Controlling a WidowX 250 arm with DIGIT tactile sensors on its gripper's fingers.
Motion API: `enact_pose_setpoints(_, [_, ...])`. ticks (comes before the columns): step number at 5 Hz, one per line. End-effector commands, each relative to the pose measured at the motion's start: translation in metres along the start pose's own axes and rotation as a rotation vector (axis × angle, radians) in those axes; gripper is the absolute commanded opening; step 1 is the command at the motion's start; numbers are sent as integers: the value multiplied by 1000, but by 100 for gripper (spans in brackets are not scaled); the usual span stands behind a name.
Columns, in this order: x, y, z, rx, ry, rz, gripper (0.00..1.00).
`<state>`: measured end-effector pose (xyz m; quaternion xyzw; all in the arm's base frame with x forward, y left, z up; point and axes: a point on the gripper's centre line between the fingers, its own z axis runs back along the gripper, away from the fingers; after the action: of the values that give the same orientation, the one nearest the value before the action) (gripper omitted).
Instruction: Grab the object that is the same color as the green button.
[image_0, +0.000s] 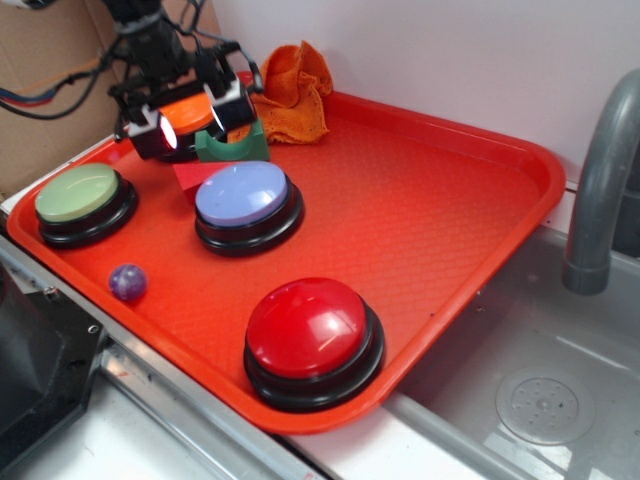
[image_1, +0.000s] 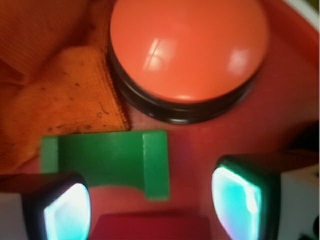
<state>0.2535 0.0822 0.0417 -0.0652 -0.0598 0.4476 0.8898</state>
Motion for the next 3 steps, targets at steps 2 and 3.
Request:
enact_pose_setpoints(2, [13, 1, -8, -55, -43, 26, 0])
enact_pose_setpoints(3, [10, 2, -9, -55, -38, 34, 0])
